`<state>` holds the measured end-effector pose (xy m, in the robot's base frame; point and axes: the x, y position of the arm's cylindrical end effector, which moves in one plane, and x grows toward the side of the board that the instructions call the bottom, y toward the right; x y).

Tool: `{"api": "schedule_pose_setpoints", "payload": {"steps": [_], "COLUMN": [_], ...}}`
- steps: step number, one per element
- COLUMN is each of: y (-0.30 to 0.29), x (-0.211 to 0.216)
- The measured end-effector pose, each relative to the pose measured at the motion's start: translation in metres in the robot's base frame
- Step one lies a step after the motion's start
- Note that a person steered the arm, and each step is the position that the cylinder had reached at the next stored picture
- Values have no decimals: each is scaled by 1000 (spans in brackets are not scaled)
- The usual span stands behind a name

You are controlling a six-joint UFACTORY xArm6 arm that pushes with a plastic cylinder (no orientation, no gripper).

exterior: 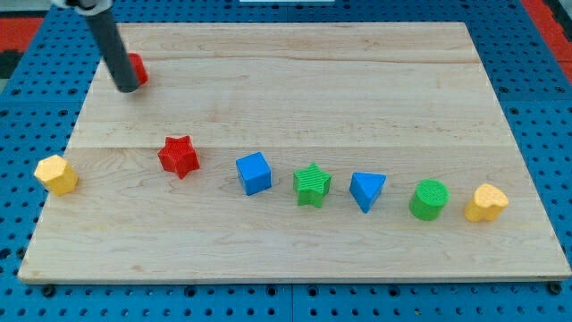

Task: Move your arm to the bottom right

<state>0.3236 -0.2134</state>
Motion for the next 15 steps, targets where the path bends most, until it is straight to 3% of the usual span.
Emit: {"api": "schedule_pose_setpoints", "payload": {"steps": [2, 5, 6, 7, 8, 9, 10, 11, 12, 14, 15], "y": [7, 34, 39, 73, 141, 214, 352, 455, 503, 503, 509], "x": [-89, -67, -47, 23, 52, 71, 92, 142, 166, 162, 230]}}
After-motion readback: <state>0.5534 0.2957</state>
